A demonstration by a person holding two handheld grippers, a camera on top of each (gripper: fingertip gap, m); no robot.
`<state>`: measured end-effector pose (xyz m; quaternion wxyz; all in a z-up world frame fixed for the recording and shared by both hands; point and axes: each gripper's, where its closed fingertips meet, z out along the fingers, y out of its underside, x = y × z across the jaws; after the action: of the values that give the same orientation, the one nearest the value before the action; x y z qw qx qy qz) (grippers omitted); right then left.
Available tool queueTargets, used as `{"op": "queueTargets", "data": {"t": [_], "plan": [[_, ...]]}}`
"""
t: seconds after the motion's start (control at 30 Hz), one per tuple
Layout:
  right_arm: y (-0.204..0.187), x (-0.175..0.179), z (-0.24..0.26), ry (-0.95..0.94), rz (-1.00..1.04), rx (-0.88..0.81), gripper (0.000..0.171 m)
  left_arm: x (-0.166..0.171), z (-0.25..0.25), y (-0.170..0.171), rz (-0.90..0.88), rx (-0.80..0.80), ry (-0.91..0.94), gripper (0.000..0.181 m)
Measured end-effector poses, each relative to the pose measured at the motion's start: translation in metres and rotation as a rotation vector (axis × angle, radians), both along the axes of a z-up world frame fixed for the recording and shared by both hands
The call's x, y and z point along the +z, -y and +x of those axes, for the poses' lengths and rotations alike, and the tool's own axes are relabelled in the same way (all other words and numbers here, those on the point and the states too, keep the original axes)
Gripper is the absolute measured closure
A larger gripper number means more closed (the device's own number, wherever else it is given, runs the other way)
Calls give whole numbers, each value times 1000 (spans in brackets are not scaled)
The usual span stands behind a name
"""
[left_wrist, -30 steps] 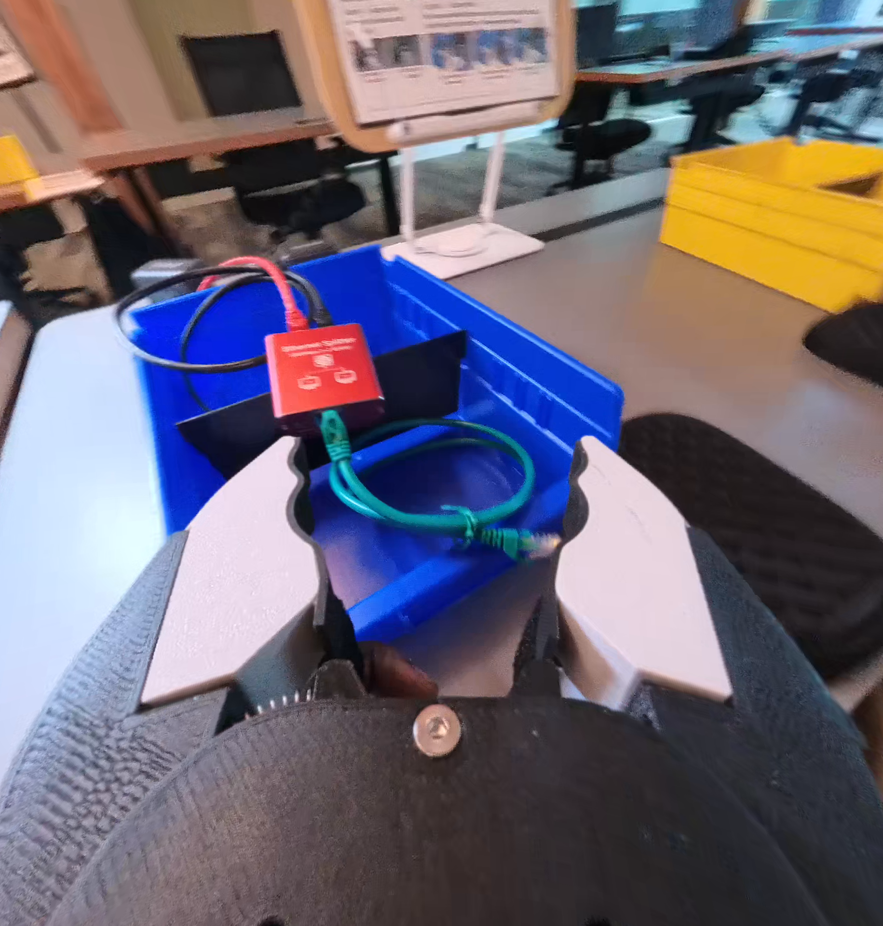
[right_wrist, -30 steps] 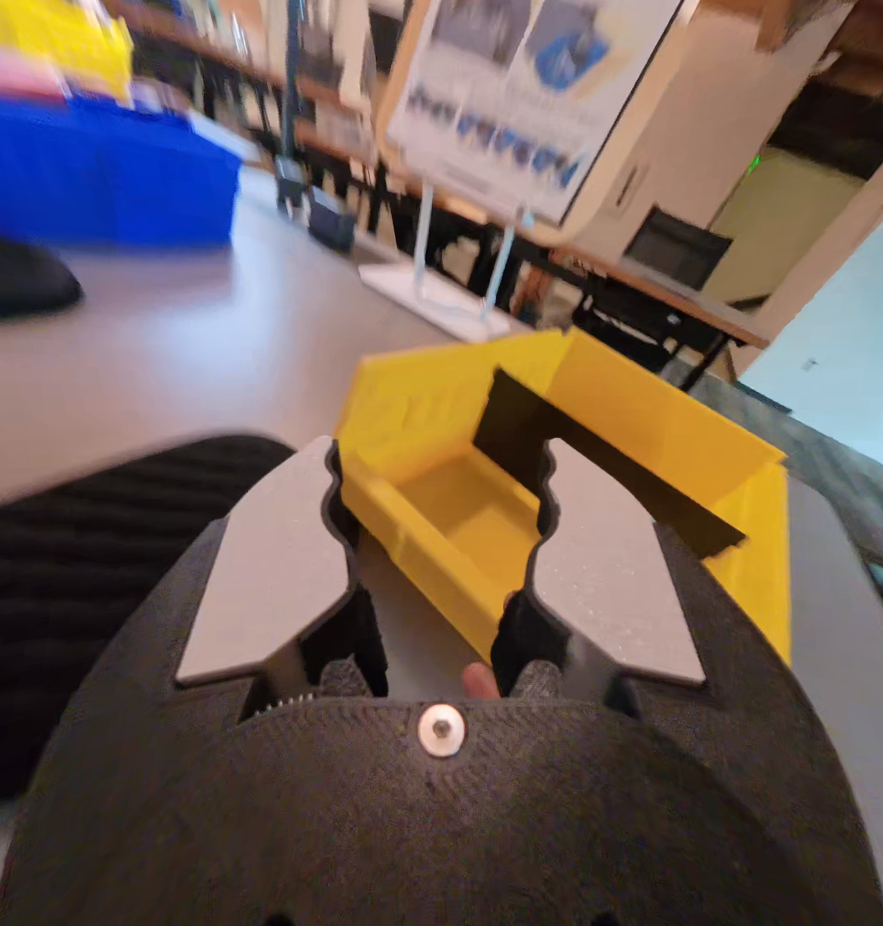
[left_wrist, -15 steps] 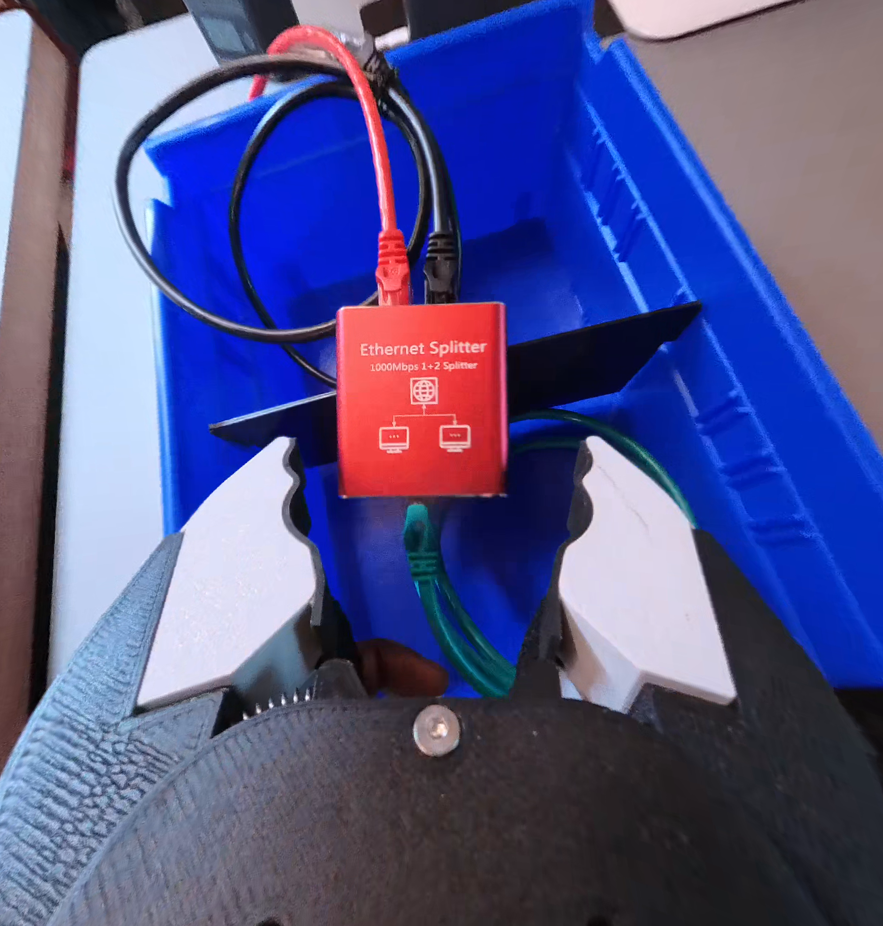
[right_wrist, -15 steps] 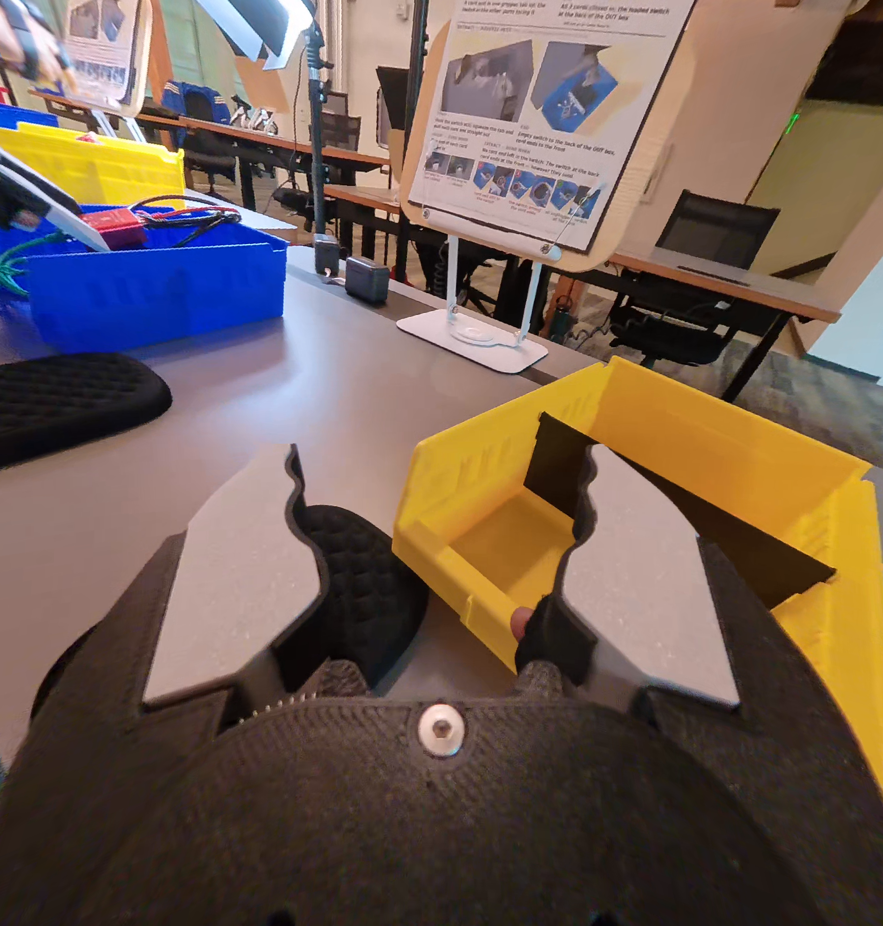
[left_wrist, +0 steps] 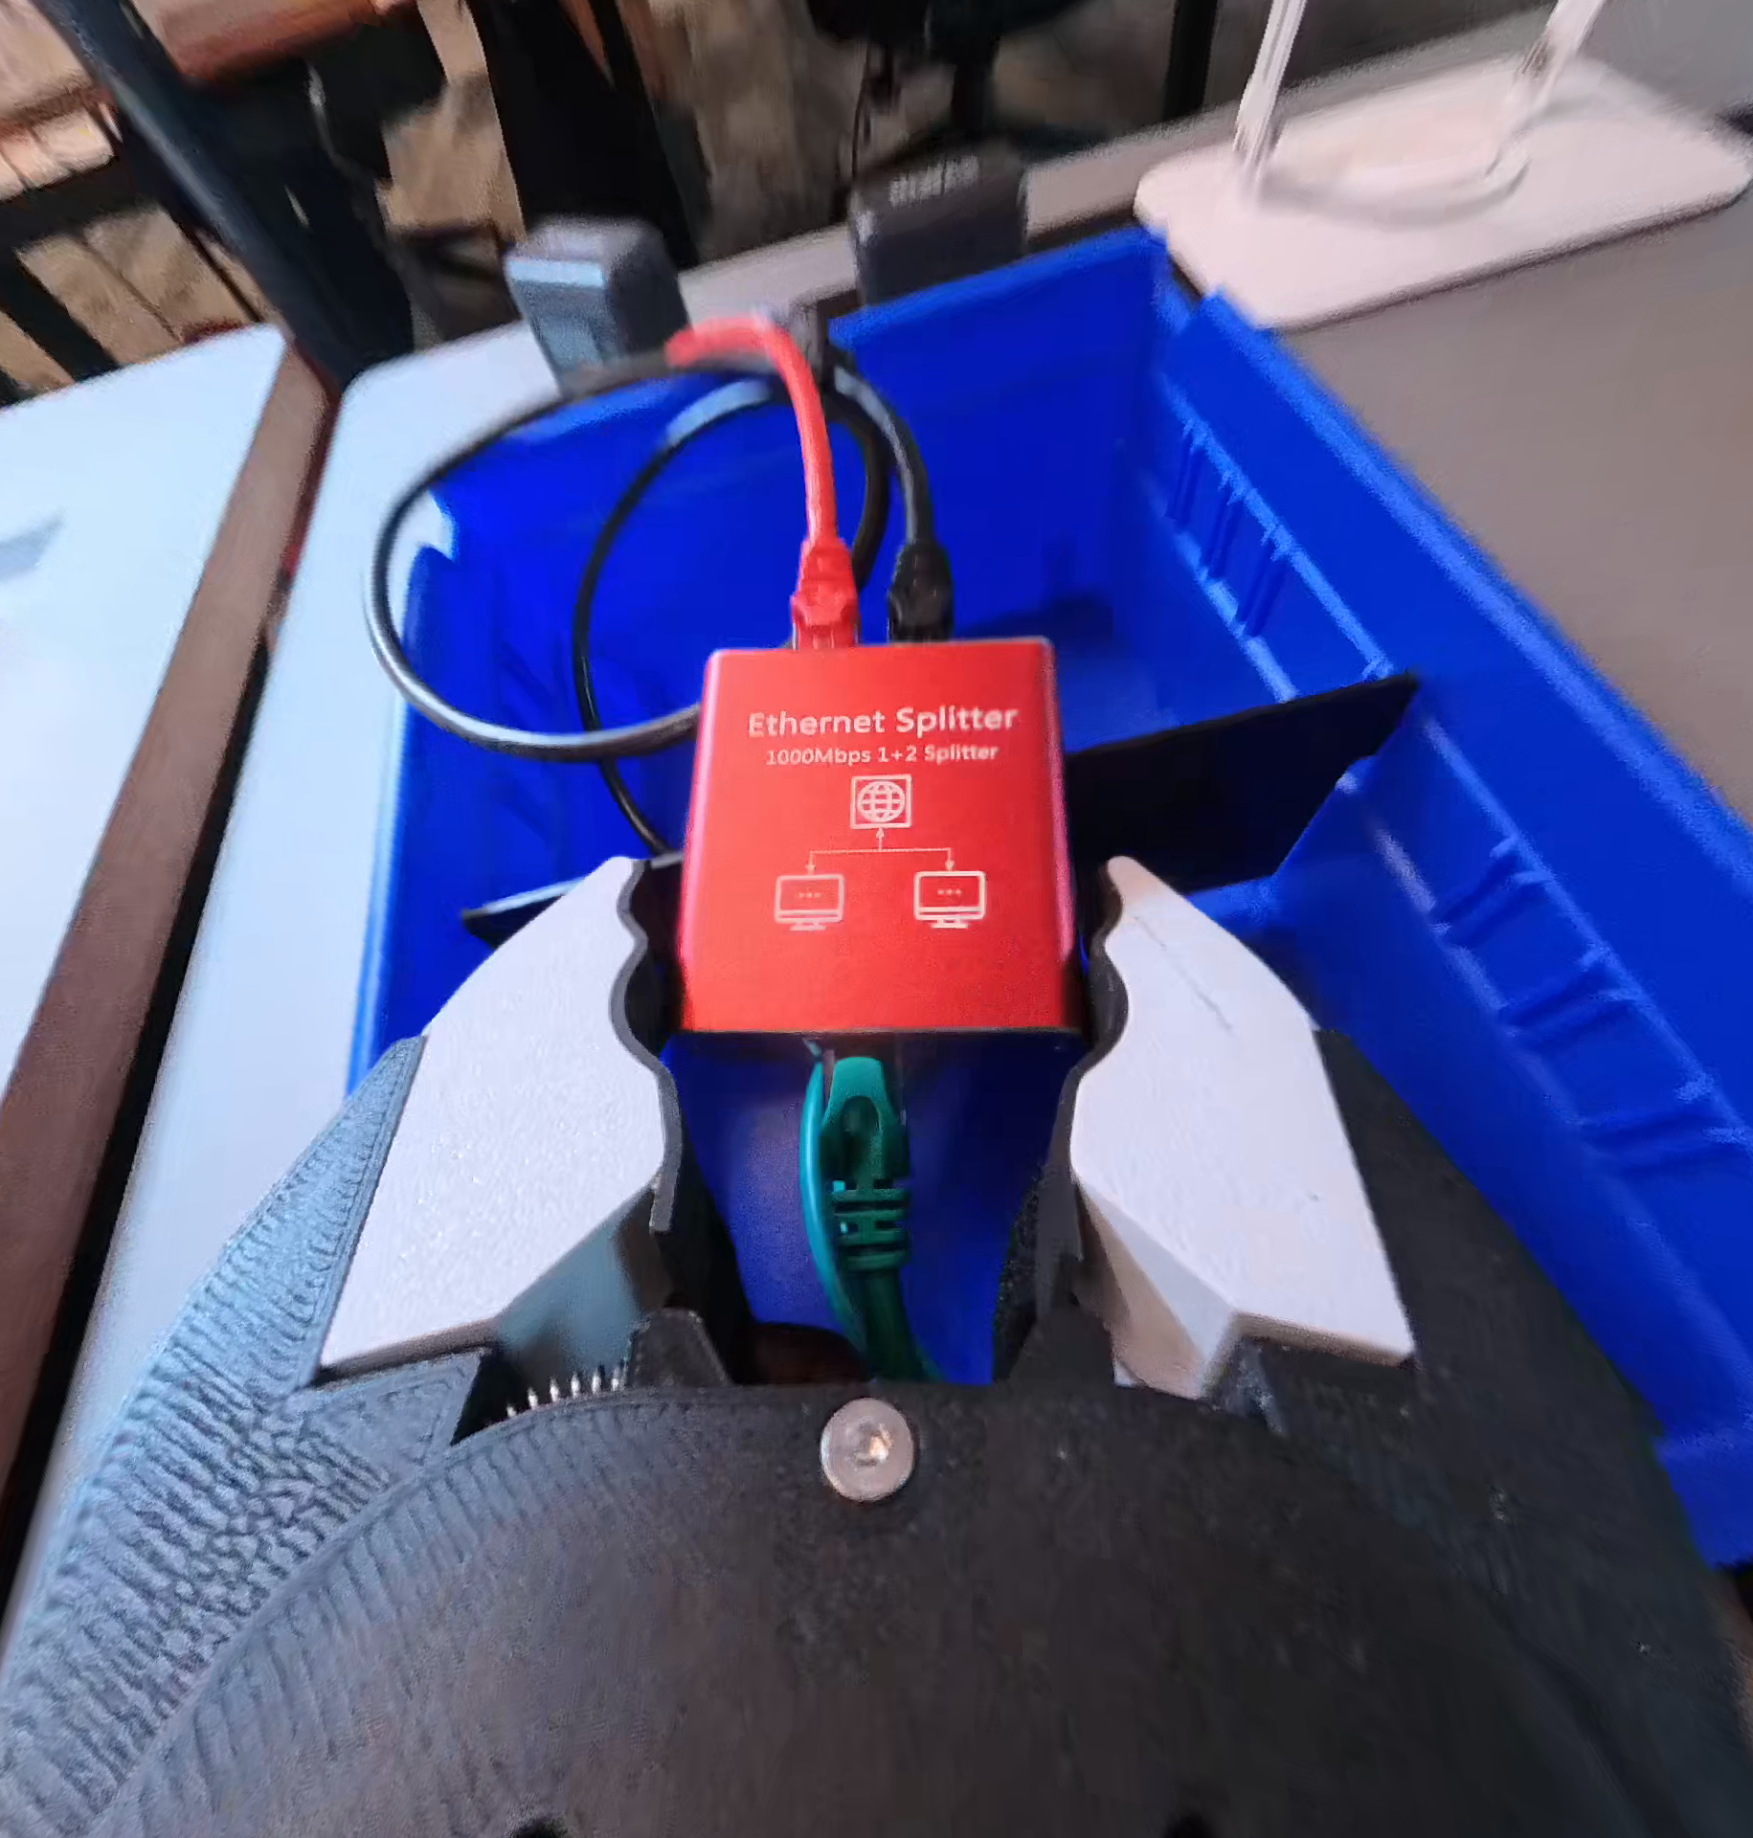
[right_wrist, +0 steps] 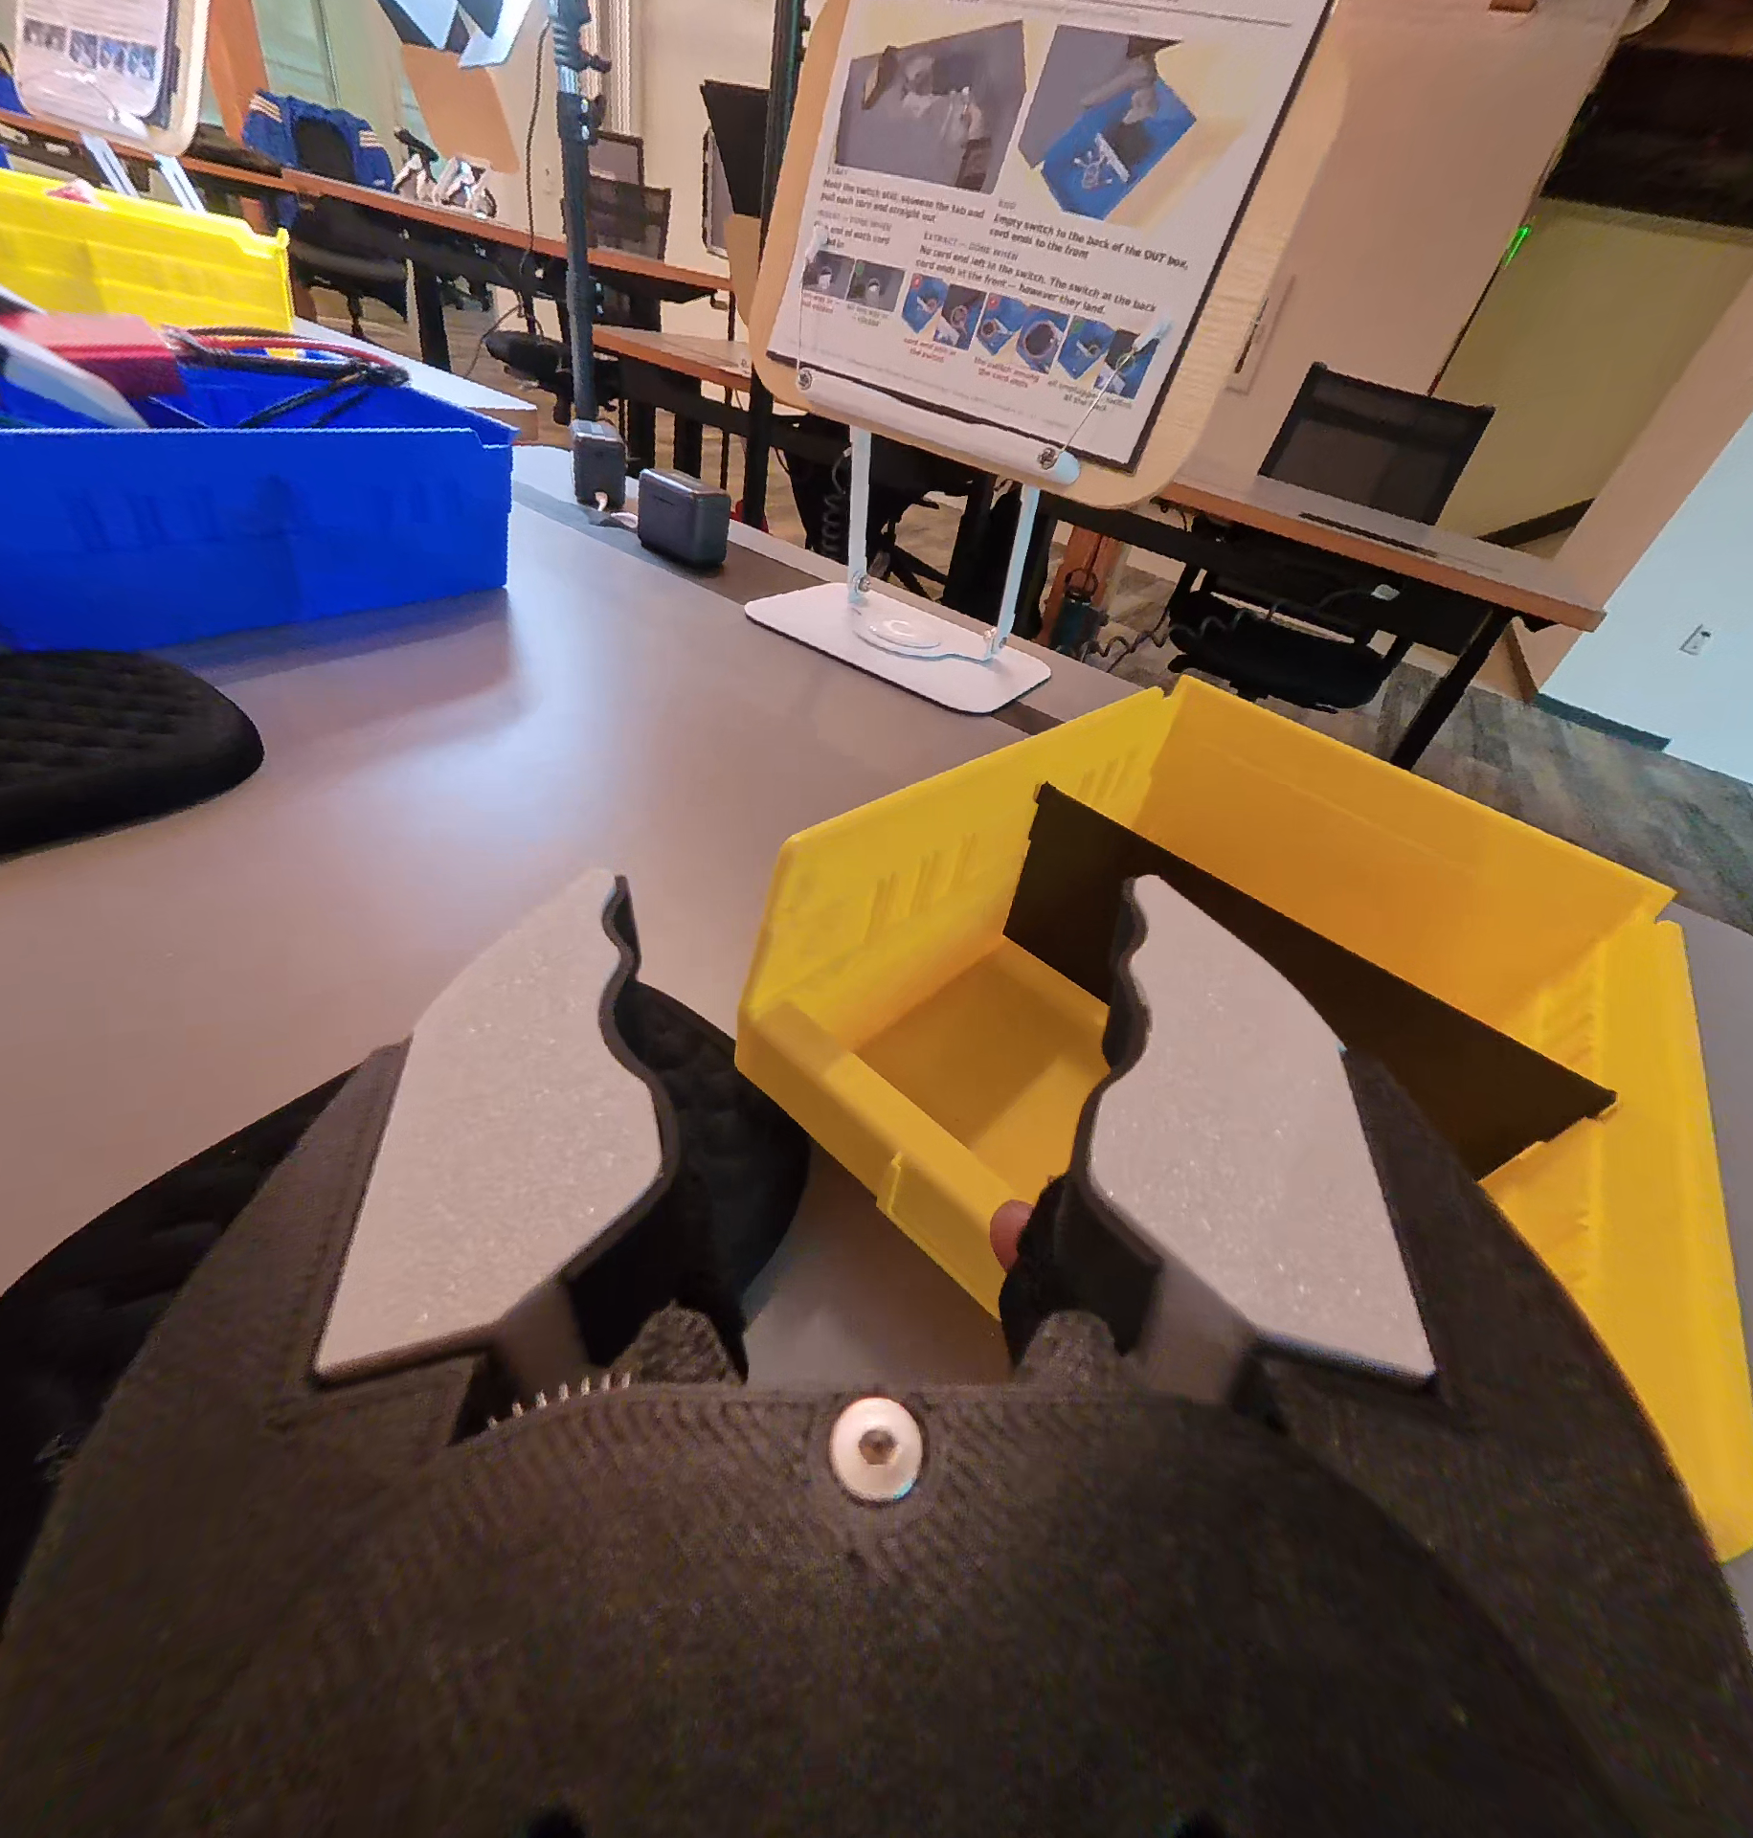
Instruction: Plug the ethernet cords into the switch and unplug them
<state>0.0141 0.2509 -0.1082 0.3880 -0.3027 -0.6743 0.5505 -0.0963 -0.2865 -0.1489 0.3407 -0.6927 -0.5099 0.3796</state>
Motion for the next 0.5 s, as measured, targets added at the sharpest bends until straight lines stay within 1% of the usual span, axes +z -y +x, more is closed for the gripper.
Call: {"op": "queueTargets", "data": {"t": [0.27, 0.37, 0.5], "plan": [[5, -1, 0, -4, 28, 6, 83, 58, 15, -5, -34, -11, -267, 99], [5, -1, 1, -5, 39, 4, 85, 76, 21, -6, -79, 1, -330, 100], [9, 1, 0, -16, 37, 14, 86, 108, 33, -12, -42, -21, -465, 100]]}}
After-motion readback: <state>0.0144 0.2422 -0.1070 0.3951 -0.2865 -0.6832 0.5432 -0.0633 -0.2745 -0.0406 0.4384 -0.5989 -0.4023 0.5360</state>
